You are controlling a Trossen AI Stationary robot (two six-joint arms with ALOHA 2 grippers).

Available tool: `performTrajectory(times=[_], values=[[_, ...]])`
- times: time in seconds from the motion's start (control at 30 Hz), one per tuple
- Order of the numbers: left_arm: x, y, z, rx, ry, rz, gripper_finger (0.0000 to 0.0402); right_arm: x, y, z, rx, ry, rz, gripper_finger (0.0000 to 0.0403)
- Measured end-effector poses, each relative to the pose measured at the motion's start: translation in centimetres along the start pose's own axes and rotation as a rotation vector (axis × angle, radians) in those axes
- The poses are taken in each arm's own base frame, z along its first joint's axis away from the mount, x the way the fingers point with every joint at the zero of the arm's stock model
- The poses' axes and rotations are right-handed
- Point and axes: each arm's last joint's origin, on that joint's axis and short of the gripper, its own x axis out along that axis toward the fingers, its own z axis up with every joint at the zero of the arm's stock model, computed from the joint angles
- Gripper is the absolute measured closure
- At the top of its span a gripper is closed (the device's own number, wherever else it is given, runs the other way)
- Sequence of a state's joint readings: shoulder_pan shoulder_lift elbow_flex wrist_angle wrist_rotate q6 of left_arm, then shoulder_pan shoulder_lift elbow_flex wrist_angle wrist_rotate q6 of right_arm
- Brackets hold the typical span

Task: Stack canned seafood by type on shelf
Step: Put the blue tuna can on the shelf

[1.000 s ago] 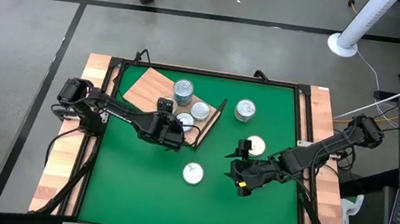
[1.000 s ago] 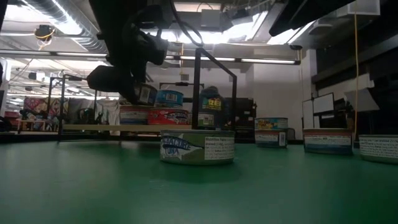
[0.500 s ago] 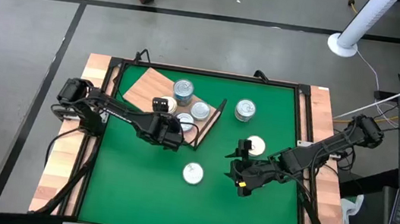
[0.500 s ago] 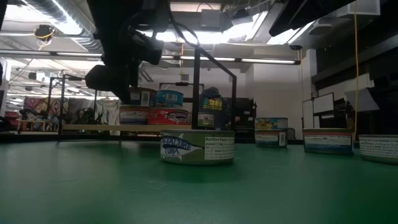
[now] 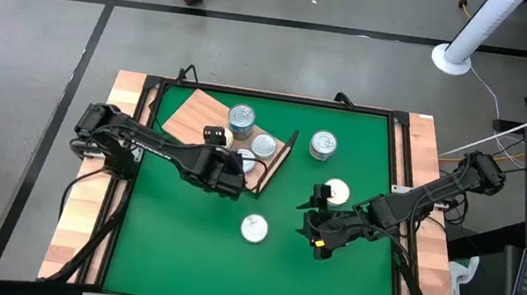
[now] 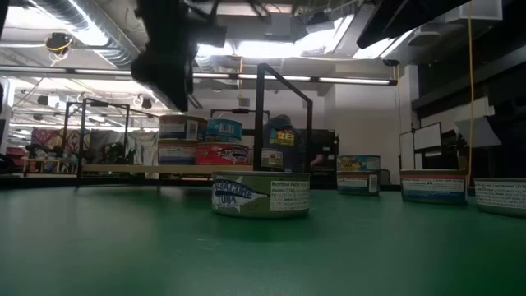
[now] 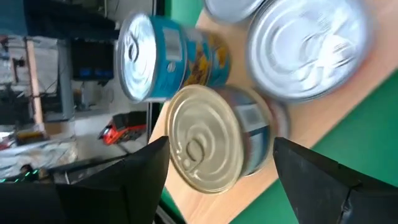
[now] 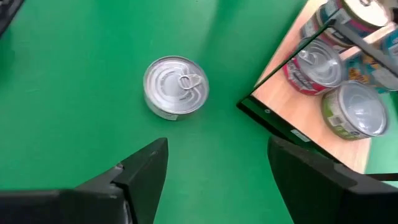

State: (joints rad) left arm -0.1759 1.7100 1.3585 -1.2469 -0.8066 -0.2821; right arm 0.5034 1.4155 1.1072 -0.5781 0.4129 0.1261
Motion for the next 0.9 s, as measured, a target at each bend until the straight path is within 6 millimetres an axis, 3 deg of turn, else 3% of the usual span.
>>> performTrajectory(times=[0.23,0.6,0.9], values=[[-2.8,-0.9,0.6,-0.013,-0.085,-0.105,0.0119,-0.1,0.0,-0.5,-0.019,0.05,0.032,0.0128],[-6.1,-4.0,1.4,-0.116,-0.294,-0.242,0.0119,-2.3,-1.2,-1.9,-0.01,0.152,-0.021,0.0128],[-8.5,-5.5,2.4,-0.218,-0.472,-0.336,0.0119,-0.7,-0.7,-4.4,-0.035,0.298,0.014,0.0128]])
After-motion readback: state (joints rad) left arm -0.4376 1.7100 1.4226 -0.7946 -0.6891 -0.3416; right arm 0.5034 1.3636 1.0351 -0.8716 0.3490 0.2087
